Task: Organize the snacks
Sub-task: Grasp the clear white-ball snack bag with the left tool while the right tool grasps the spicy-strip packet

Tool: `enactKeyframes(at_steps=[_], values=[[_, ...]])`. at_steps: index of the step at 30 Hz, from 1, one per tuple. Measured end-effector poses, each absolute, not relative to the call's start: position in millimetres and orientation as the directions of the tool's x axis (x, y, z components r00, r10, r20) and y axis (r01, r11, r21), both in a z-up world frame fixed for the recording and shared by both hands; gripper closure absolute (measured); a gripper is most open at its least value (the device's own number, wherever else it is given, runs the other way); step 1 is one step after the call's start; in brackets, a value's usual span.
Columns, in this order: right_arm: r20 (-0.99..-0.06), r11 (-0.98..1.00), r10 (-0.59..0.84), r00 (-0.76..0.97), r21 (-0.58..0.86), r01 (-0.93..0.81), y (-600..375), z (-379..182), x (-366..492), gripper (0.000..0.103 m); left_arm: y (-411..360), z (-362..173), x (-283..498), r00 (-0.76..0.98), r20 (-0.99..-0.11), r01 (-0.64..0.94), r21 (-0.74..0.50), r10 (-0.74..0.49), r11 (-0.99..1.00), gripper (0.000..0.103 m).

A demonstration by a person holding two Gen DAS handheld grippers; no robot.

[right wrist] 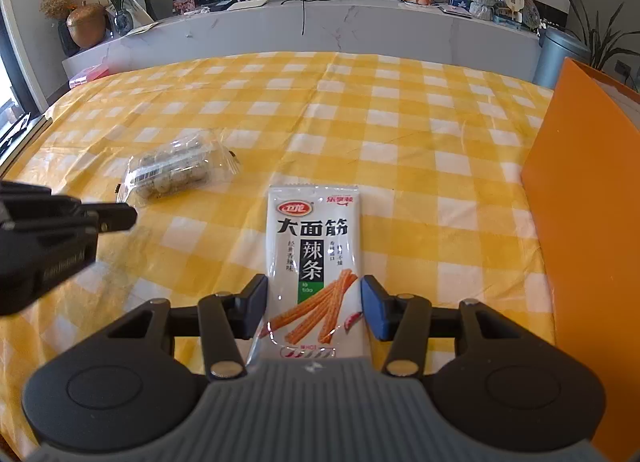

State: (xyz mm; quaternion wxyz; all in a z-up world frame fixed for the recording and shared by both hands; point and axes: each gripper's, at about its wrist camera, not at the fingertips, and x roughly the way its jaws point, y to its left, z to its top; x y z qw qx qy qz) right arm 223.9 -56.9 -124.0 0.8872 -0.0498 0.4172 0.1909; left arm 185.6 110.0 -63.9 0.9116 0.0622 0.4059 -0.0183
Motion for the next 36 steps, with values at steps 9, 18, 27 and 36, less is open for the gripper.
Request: enactKeyframes(at_steps=[9, 18, 27, 36], values=[[-0.758, 0.919, 0.301, 0.579, 0.067, -0.390, -62.4, -118.5, 230.0, 0.053, 104.2, -53.7, 186.1, 0.724, -0.689, 0.126, 0.161, 0.020, 0.979, 0.067], [-0.759, 0.912, 0.288, 0.584, 0.030, -0.410, -45.2, -116.1, 254.6, 0.048, 126.3, -65.8, 223.9, 0.745, -0.665, 0.183, 0.266, 0.043, 0.946, 0.021], [-0.775, 0.904, 0.305, 0.553, 0.054, -0.423, -44.2, -124.5, 260.9, 0.036, 135.3, -85.9, 261.4, 0.693, -0.719, 0.333, 0.263, -0.046, 0.906, 0.008], [-0.765, 0.905, 0.334, 0.551, 0.097, -0.413, -49.7, -125.7, 262.6, 0.031, 162.7, -84.6, 272.7, 0.629, -0.767, 0.207, 0.004, -0.130, 0.978, 0.021]])
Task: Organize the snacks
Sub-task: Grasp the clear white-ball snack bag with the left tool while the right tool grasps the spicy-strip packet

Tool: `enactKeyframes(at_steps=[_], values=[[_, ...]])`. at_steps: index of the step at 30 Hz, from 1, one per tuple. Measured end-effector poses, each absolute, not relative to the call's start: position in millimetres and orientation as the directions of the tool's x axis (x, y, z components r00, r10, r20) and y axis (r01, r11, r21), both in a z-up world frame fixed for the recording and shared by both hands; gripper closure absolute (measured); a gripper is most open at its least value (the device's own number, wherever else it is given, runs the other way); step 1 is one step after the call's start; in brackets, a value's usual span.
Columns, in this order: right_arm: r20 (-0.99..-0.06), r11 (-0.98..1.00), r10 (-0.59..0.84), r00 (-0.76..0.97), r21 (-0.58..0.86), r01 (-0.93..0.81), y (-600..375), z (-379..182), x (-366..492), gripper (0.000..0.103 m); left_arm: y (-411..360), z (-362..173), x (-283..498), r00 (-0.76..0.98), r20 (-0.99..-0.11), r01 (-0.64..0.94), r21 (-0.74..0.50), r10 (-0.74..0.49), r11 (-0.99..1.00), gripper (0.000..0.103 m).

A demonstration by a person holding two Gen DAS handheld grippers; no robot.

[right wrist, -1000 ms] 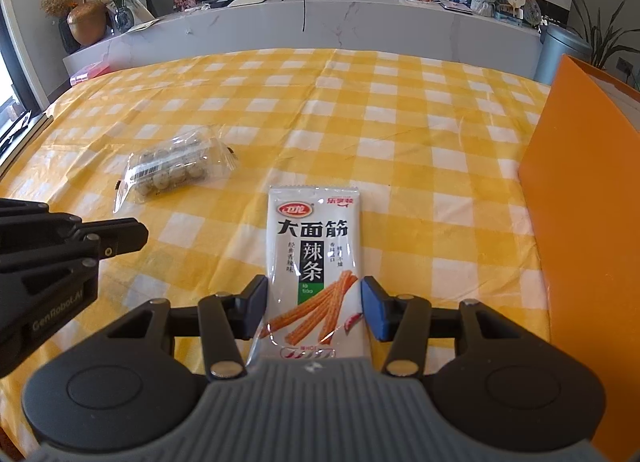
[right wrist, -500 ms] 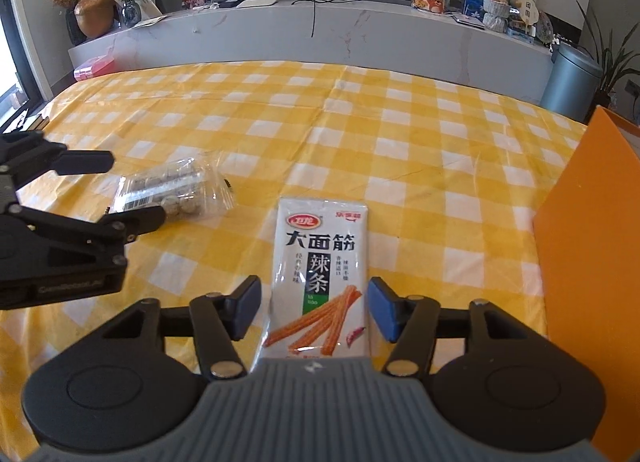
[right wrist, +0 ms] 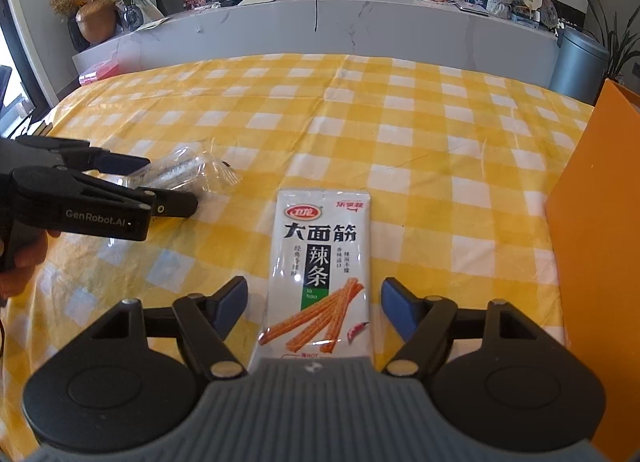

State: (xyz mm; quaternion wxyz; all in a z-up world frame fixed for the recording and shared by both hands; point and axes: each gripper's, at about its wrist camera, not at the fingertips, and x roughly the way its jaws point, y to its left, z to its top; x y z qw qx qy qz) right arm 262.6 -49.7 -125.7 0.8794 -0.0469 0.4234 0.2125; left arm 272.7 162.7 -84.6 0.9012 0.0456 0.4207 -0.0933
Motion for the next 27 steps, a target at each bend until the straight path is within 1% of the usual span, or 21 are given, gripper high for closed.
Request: enactKeyframes(at_steps=[3, 6, 8, 9, 10, 11, 12, 14, 17, 19, 23, 27], values=[[-0.764, 0.913, 0.321, 0.560, 0.091, -0.399, -49.7, -126.0, 266.1, 0.031, 155.7, -80.5, 269.0, 0.606, -0.788, 0.161, -0.006, -0.104, 0.987, 0.024], [-0.761, 0.914, 0.301, 0.574, 0.058, -0.402, -47.4, -127.5, 265.2, 0.031, 145.9, -79.4, 262.8, 0.596, -0.799, 0.127, -0.006, -0.081, 0.992, 0.025], [-0.756, 0.913, 0.290, 0.587, 0.034, -0.407, -44.3, -129.2, 262.3, 0.032, 141.2, -78.9, 257.6, 0.599, -0.800, 0.075, -0.004, -0.049, 0.997, 0.025], [-0.753, 0.912, 0.279, 0.596, 0.013, -0.410, -42.1, -130.1, 260.7, 0.034, 139.2, -79.1, 255.7, 0.602, -0.798, 0.047, -0.004, -0.032, 0.999, 0.025], [-0.747, 0.909, 0.274, 0.606, -0.004, -0.417, -40.3, -130.8, 258.3, 0.040, 138.2, -79.5, 253.6, 0.607, -0.795, 0.023, -0.004, -0.017, 1.000, 0.025], [-0.741, 0.906, 0.284, 0.608, 0.001, -0.423, -40.0, -130.5, 256.4, 0.042, 137.2, -79.2, 250.6, 0.612, -0.791, 0.000, -0.002, -0.001, 1.000, 0.026], [-0.739, 0.904, 0.286, 0.611, -0.003, -0.427, -39.2, -130.2, 254.7, 0.046, 135.8, -78.6, 247.7, 0.615, -0.788, -0.020, 0.002, 0.014, 1.000, 0.026], [-0.734, 0.900, 0.292, 0.613, -0.006, -0.436, -38.1, -129.9, 252.1, 0.049, 133.1, -77.6, 242.5, 0.617, -0.786, -0.047, 0.001, 0.030, 0.999, 0.028], [-0.733, 0.903, 0.297, 0.612, 0.008, -0.429, -41.9, -128.9, 253.2, 0.053, 132.3, -76.0, 234.4, 0.628, -0.778, -0.072, -0.032, 0.020, 0.997, 0.029], [-0.734, 0.904, 0.305, 0.606, 0.024, -0.426, -44.6, -128.0, 255.2, 0.054, 130.9, -75.8, 228.4, 0.636, -0.771, -0.077, -0.029, 0.027, 0.997, 0.030], [-0.751, 0.911, 0.312, 0.581, 0.062, -0.409, -48.1, -123.2, 258.4, 0.056, 126.5, -72.1, 220.6, 0.640, -0.768, -0.079, -0.040, 0.020, 0.996, 0.031], [-0.740, 0.910, 0.337, 0.582, 0.096, -0.404, -54.1, -112.3, 244.7, 0.056, 125.3, -63.5, 208.4, 0.657, -0.754, -0.100, -0.071, 0.013, 0.992, 0.032]])
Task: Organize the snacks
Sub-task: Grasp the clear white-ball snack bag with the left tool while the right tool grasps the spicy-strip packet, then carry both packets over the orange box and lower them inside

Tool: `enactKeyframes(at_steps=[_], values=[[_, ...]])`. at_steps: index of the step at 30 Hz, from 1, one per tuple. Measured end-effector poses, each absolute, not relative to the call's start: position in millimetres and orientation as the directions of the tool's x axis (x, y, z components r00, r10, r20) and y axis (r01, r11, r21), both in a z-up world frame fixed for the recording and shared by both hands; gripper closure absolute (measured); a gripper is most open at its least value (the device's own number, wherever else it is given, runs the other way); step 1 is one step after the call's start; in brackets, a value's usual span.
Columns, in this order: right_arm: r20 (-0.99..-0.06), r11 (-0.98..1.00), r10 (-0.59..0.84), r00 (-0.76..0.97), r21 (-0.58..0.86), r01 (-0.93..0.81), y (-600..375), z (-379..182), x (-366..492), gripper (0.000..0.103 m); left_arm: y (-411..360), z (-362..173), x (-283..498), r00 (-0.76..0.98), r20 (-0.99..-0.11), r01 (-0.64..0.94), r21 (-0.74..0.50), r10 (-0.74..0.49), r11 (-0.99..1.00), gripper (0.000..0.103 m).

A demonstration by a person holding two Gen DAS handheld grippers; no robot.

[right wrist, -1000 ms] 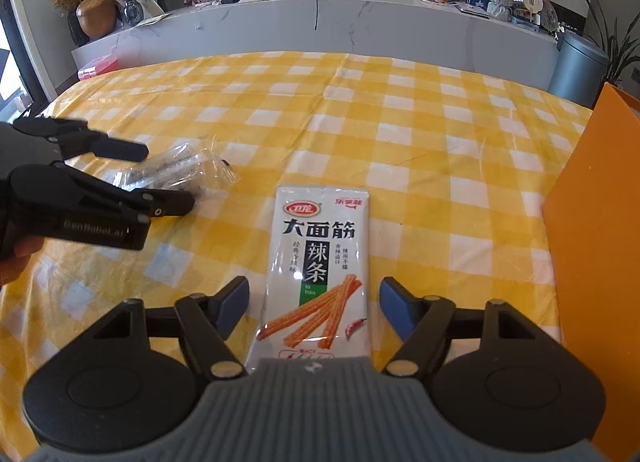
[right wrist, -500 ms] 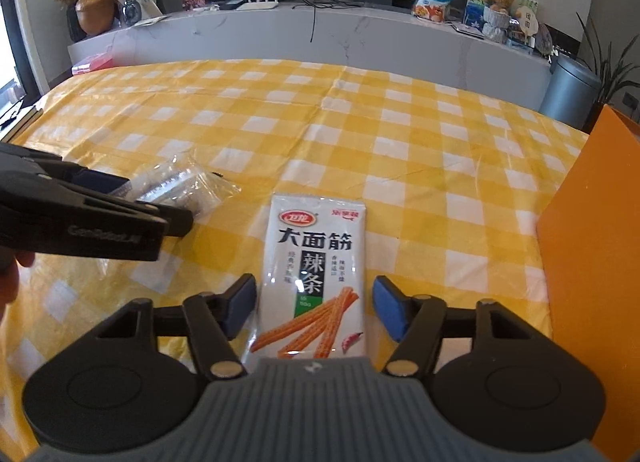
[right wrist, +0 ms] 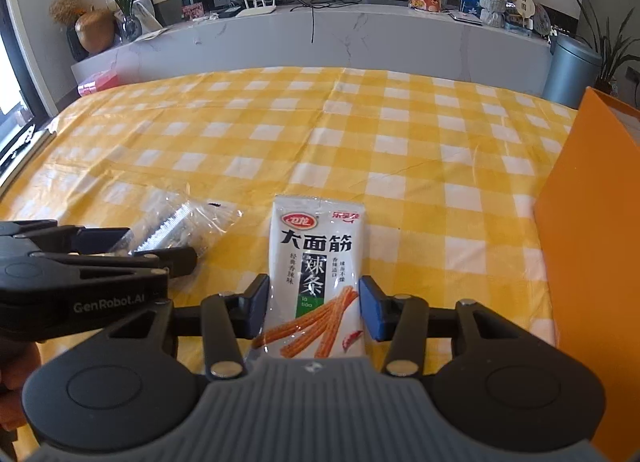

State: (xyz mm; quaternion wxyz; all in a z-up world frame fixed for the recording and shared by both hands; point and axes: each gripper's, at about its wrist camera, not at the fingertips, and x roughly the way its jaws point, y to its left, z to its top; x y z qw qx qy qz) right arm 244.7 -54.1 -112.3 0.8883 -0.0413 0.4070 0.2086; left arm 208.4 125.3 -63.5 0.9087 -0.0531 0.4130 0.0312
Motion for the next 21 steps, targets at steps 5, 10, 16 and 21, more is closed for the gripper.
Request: enactKeyframes(at_steps=[5, 10, 16, 21], values=[[-0.734, 0.916, 0.342, 0.586, 0.122, -0.382, -66.4, -103.7, 222.6, 0.056, 120.6, -54.8, 189.1, 0.670, -0.742, -0.128, -0.108, 0.006, 0.986, 0.032], [-0.723, 0.921, 0.339, 0.603, 0.125, -0.368, -79.9, -95.5, 201.5, 0.056, 110.1, -45.8, 165.3, 0.681, -0.732, -0.128, -0.150, -0.023, 0.980, 0.033], [-0.694, 0.919, 0.351, 0.629, 0.126, -0.374, -94.1, -81.7, 176.2, 0.056, 96.5, -33.2, 144.0, 0.694, -0.717, -0.112, -0.191, -0.061, 0.975, 0.033], [-0.663, 0.916, 0.366, 0.653, 0.133, -0.378, -106.1, -65.8, 158.9, 0.056, 88.5, -21.1, 130.6, 0.709, -0.699, -0.101, -0.232, -0.094, 0.967, 0.033]])
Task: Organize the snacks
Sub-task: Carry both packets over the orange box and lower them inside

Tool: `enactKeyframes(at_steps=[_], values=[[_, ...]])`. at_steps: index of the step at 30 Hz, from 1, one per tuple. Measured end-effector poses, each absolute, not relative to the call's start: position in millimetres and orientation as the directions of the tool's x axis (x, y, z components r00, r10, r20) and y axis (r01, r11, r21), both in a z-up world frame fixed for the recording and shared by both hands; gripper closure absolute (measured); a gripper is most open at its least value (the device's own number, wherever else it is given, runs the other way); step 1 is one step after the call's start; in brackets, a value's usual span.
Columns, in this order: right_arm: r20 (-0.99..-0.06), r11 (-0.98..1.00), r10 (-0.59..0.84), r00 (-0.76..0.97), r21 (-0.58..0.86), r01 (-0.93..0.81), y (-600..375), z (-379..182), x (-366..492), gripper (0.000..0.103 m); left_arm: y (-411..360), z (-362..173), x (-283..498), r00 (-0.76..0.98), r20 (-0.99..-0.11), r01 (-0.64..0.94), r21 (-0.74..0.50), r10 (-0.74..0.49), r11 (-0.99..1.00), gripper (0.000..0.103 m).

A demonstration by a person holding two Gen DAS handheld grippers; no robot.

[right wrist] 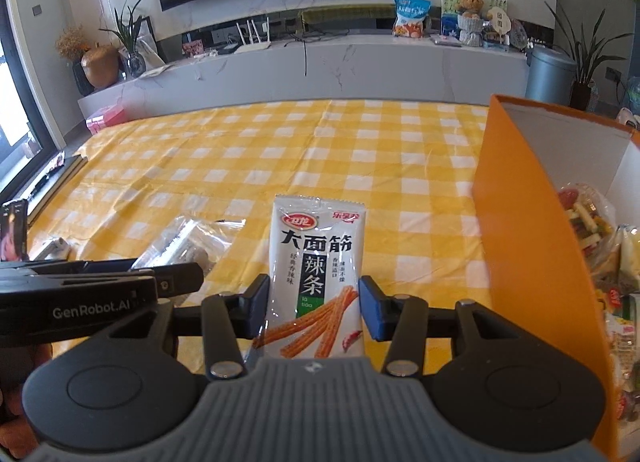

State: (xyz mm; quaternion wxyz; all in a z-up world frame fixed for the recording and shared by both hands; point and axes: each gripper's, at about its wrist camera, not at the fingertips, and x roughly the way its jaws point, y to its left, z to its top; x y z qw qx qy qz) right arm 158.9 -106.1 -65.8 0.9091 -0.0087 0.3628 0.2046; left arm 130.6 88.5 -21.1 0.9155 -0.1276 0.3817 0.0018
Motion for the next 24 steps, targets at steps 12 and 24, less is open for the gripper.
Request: enactKeyframes(at_steps=[12, 24], values=[[-0.546, 0.926, 0.353, 0.760, 0.090, -0.366, -156.2, -5.7, 127.9, 0.056, 50.4, 32.1, 129.5, 0.758, -0.625, 0.028, -0.253, -0.185, 0.967, 0.033], [-0.519, 0.970, 0.238, 0.821, 0.081, -0.230, -268.4, 37.9, 140.6, 0.056, -24.9, 72.7, 182.5, 0.708, -0.599, 0.239, -0.295, -0.374, 0.925, 0.033]])
